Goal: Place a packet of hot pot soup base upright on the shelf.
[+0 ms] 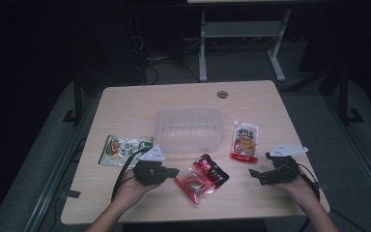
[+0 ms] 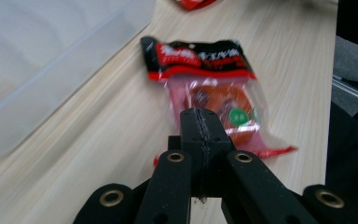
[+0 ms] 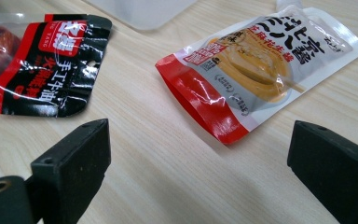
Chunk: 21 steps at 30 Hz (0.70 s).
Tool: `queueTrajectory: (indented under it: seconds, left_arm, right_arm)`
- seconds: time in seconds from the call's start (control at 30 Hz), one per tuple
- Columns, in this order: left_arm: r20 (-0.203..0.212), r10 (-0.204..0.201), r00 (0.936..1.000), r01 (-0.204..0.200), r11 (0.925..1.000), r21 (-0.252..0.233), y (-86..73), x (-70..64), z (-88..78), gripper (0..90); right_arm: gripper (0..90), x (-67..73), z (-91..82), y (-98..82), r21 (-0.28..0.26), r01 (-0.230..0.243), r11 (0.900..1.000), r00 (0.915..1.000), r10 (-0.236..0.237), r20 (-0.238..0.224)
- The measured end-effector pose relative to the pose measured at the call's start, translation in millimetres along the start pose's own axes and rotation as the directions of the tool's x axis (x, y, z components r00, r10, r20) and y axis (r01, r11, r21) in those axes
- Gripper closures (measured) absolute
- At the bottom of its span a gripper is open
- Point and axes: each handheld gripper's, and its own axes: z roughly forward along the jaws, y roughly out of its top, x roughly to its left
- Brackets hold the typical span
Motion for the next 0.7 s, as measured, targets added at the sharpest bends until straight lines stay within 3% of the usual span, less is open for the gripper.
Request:
queueTrajectory:
  seconds: [0.43, 0.7]
  left_arm:
    - [0.057, 0.076, 0.9955, -0.077, 0.9969, 0.016, 29.5, -19.0, 41.4, 89.7]
    - [0.077, 0.08, 0.9938, -0.084, 0.9953, 0.048, 36.2, -24.5, 70.0, 89.8]
  right_arm:
    - [5.8, 1.5, 1.3, -2.8, 0.002, 0.003, 1.0, 0.9999, -0.003, -0.01]
    - [5.8, 4.6, 0.2, -6.1, 0.006, 0.005, 1.0, 0.9999, -0.005, -0.01]
